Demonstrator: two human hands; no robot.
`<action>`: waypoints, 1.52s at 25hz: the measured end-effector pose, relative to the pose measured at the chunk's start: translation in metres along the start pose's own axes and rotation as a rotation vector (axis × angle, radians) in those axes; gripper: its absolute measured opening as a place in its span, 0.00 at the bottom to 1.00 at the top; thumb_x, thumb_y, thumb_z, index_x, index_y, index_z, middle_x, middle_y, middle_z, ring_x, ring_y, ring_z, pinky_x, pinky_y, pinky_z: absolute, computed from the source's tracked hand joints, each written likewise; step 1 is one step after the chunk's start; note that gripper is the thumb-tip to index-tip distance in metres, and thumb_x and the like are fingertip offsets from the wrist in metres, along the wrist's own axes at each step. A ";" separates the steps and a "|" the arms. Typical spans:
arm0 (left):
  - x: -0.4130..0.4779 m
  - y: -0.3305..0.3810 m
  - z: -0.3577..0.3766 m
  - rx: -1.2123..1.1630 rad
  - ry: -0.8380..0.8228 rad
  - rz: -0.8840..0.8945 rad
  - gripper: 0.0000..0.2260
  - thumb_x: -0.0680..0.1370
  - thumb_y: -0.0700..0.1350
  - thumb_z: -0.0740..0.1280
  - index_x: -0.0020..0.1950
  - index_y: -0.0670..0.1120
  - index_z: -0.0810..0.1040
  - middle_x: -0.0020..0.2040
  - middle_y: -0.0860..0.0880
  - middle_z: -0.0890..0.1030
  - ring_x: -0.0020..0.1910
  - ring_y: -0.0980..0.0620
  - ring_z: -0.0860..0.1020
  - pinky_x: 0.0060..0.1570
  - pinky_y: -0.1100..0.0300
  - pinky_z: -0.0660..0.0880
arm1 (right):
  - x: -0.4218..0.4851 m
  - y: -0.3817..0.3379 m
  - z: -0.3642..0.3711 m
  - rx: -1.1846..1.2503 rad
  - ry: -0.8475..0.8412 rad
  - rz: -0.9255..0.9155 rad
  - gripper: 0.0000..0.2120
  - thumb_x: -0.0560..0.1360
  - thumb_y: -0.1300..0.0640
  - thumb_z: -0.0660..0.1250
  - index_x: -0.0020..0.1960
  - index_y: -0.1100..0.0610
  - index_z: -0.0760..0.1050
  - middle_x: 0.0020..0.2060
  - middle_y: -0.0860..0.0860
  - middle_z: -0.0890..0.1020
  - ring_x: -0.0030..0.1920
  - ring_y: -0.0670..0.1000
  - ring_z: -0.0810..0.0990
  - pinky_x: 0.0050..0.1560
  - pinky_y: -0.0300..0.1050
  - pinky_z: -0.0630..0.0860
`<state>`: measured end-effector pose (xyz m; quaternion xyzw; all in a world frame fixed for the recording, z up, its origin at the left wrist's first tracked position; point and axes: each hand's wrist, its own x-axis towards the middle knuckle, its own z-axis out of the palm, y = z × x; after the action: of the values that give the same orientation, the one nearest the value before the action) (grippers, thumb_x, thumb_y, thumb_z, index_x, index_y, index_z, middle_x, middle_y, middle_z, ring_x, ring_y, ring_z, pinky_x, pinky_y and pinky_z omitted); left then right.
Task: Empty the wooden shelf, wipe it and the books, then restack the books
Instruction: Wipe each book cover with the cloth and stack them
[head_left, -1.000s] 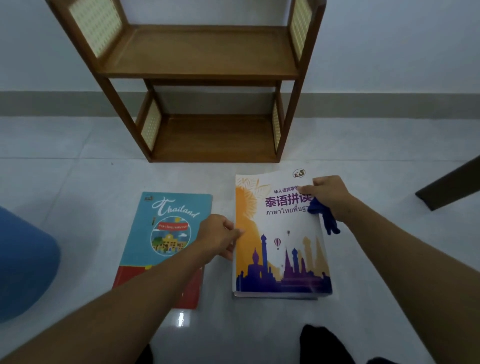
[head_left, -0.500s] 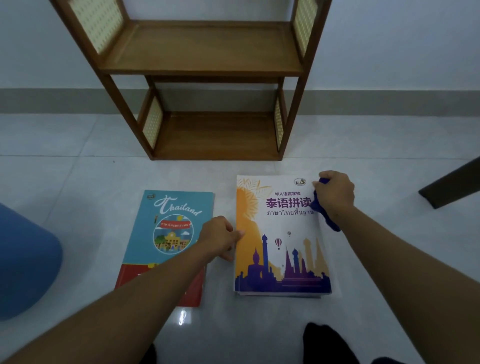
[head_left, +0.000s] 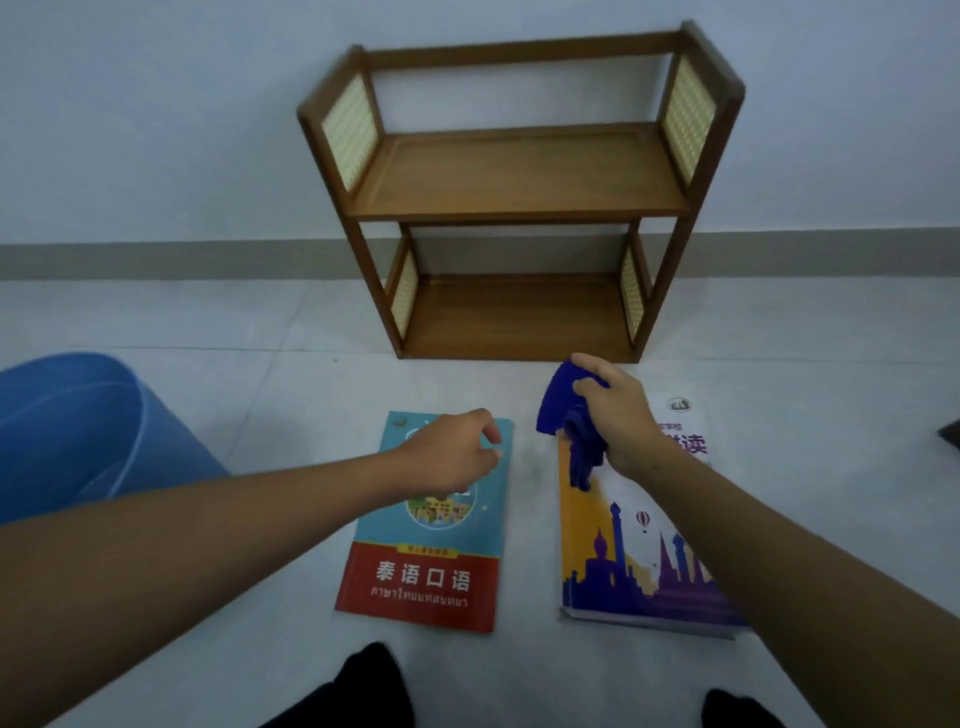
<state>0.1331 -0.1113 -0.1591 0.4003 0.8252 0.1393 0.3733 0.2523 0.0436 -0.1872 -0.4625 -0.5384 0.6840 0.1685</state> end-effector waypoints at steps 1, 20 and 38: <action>-0.007 -0.012 -0.004 0.000 0.027 0.005 0.09 0.79 0.47 0.62 0.59 0.48 0.72 0.50 0.46 0.81 0.40 0.49 0.80 0.33 0.56 0.77 | -0.006 0.004 0.014 0.054 -0.053 0.049 0.19 0.80 0.63 0.59 0.68 0.48 0.70 0.59 0.50 0.73 0.54 0.57 0.77 0.51 0.60 0.81; -0.037 -0.213 0.066 0.494 0.022 0.010 0.47 0.74 0.58 0.68 0.78 0.47 0.39 0.79 0.48 0.39 0.78 0.50 0.43 0.74 0.50 0.48 | -0.003 0.156 0.118 -1.553 -0.380 -0.635 0.35 0.73 0.36 0.31 0.78 0.47 0.39 0.77 0.47 0.41 0.75 0.52 0.34 0.74 0.55 0.36; -0.033 -0.221 0.074 0.424 0.085 0.042 0.43 0.76 0.59 0.64 0.78 0.48 0.38 0.79 0.48 0.40 0.78 0.49 0.41 0.74 0.52 0.42 | 0.054 0.131 0.156 -1.469 -0.528 -0.674 0.27 0.81 0.56 0.50 0.78 0.48 0.48 0.78 0.48 0.48 0.78 0.54 0.44 0.75 0.58 0.44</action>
<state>0.0768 -0.2836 -0.3096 0.4806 0.8426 -0.0128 0.2427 0.1328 -0.0550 -0.3296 -0.0944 -0.9764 0.1596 -0.1108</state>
